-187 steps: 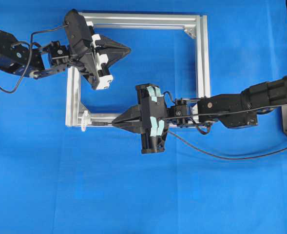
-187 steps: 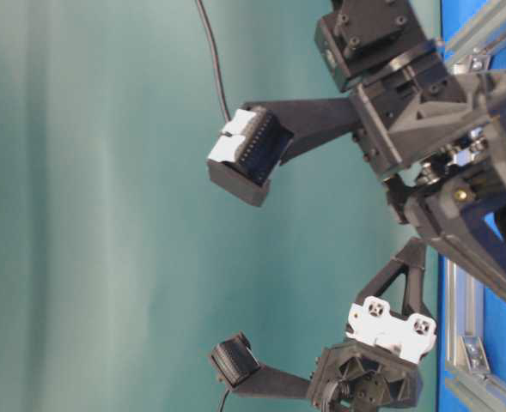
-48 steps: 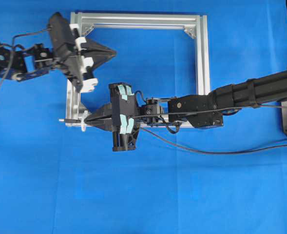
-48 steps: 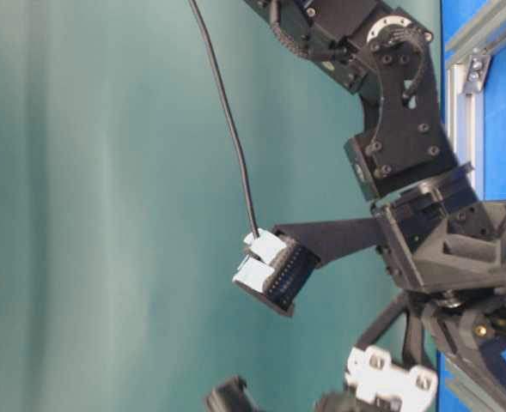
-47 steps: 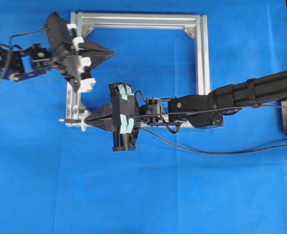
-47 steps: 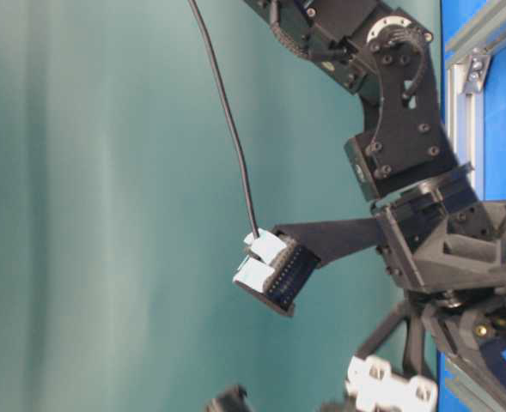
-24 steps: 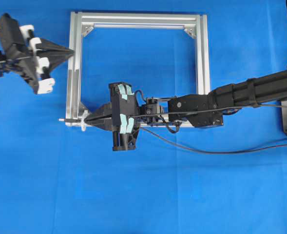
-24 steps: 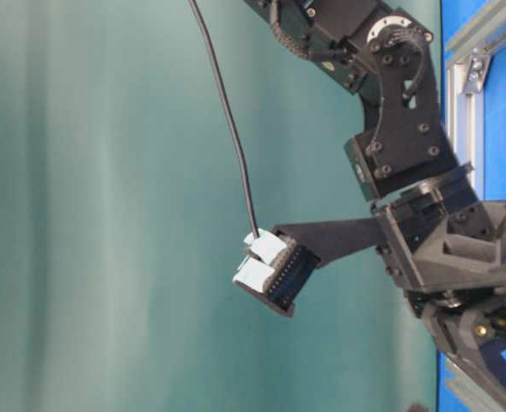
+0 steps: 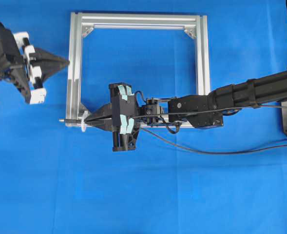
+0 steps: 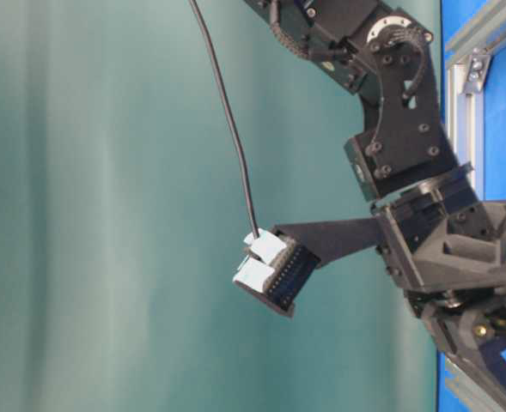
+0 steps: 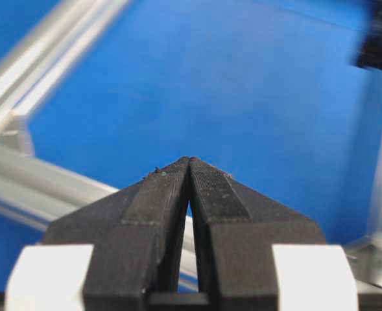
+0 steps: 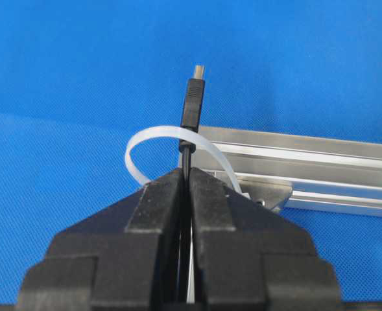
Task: Insert the wire through the string loop located on the left side.
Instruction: 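Swing the left gripper over toward the plug poking through the loop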
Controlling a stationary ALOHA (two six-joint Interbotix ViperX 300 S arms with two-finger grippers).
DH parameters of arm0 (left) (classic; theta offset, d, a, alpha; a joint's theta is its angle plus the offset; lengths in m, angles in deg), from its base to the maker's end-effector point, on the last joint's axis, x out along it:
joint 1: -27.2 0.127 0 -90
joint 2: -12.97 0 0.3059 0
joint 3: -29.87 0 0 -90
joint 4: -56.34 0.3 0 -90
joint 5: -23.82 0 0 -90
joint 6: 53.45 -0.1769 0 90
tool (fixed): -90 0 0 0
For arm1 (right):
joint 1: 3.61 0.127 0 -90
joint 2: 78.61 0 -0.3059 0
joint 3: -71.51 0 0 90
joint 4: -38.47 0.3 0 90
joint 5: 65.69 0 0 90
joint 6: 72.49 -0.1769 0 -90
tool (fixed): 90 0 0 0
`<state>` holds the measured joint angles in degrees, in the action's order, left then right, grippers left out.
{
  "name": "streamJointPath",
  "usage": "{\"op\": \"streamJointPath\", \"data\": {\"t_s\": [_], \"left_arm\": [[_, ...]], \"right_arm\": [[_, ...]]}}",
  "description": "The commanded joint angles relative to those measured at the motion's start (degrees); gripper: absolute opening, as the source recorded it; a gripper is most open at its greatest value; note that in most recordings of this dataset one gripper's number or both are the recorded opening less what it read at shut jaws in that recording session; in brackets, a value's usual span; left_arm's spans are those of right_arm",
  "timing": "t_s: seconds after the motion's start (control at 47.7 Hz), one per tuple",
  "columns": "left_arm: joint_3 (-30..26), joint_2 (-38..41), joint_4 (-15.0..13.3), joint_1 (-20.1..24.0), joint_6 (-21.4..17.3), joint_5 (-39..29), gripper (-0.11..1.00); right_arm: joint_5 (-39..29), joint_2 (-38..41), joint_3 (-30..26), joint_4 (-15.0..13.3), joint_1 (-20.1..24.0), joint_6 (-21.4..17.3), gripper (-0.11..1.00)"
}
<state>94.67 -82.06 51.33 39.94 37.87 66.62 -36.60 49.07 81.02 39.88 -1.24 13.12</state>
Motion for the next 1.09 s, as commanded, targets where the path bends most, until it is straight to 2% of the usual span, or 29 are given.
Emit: {"op": "streamJointPath", "data": {"t_s": [0.0,0.21,0.335,0.44,0.859,0.901,0.943,1.069], "left_arm": [[0.0,-0.97,0.18,-3.87,0.0,0.26,0.0],[0.09,-1.58,0.18,-14.85,0.0,0.35,0.0],[-0.18,-2.11,0.44,-19.86,-0.62,0.26,0.0],[-0.18,-2.02,0.53,-21.18,-0.88,0.26,0.0],[0.0,-2.11,0.53,-21.18,-1.49,-0.53,0.01],[0.0,-2.2,0.53,-21.18,-1.23,-0.53,0.04],[0.0,-2.2,0.53,-21.18,-0.88,-0.53,0.13],[-0.18,-2.2,0.53,-21.45,-0.7,-0.88,0.49]], "right_arm": [[0.44,-1.23,-1.05,0.09,-0.09,-0.09,0.0],[0.35,-1.23,-1.05,0.09,-0.18,-0.09,0.0],[0.35,-1.23,-1.14,0.0,-0.18,0.0,0.0],[0.35,-1.32,-1.05,0.09,-0.18,-0.09,0.0],[0.18,-1.23,-0.97,0.09,-0.26,0.0,0.0],[0.18,-1.23,-0.97,0.09,-0.18,-0.09,0.0],[0.18,-1.23,-0.97,0.0,-0.18,-0.09,0.0],[0.18,-1.32,-0.97,0.09,-0.26,-0.09,0.0]]}}
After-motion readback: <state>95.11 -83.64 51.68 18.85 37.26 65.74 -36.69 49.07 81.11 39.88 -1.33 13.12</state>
